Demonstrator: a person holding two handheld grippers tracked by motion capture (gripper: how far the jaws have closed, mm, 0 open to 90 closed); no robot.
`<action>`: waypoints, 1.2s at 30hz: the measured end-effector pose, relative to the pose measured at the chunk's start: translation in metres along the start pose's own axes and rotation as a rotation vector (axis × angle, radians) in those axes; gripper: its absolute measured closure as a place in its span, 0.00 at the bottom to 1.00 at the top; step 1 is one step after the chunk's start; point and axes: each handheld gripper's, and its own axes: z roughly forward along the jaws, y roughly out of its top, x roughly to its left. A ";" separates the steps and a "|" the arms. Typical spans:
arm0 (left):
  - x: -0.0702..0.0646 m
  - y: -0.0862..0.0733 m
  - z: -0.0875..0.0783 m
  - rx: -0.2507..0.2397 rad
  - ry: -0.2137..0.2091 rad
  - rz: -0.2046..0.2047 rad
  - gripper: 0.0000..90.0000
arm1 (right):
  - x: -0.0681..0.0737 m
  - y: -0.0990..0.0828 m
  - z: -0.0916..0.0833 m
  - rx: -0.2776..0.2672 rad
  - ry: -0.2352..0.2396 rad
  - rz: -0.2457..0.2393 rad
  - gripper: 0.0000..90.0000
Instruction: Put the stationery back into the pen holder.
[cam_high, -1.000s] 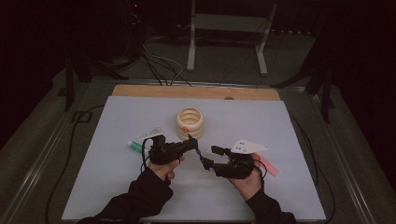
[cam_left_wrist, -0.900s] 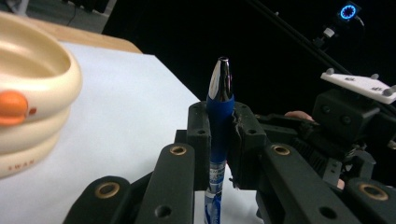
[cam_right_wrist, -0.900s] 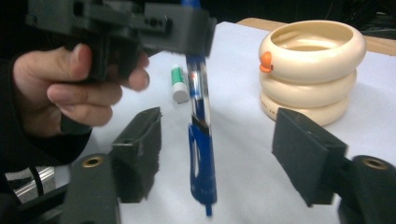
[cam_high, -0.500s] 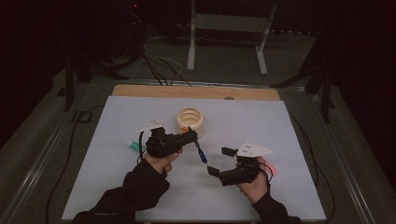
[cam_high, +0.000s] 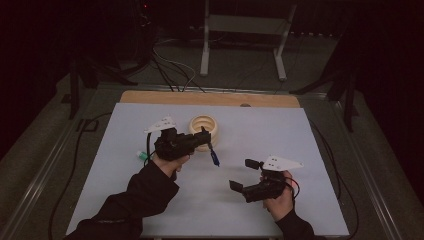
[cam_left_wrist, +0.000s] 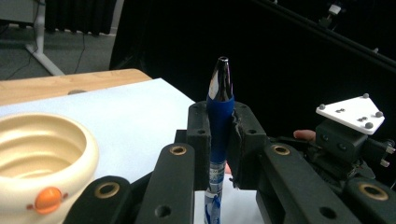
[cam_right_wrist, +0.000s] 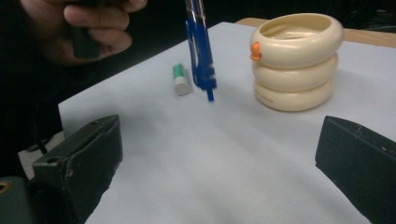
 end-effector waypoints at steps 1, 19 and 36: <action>0.002 0.006 0.000 0.004 0.009 0.016 0.90 | -0.001 -0.002 -0.002 -0.005 -0.014 -0.007 0.01; 0.013 0.040 0.002 -0.009 0.079 0.102 0.90 | 0.001 -0.005 0.003 -0.009 -0.006 -0.076 0.01; 0.030 0.052 0.014 -0.002 0.151 0.142 0.90 | -0.001 -0.006 0.002 -0.012 -0.025 -0.072 0.01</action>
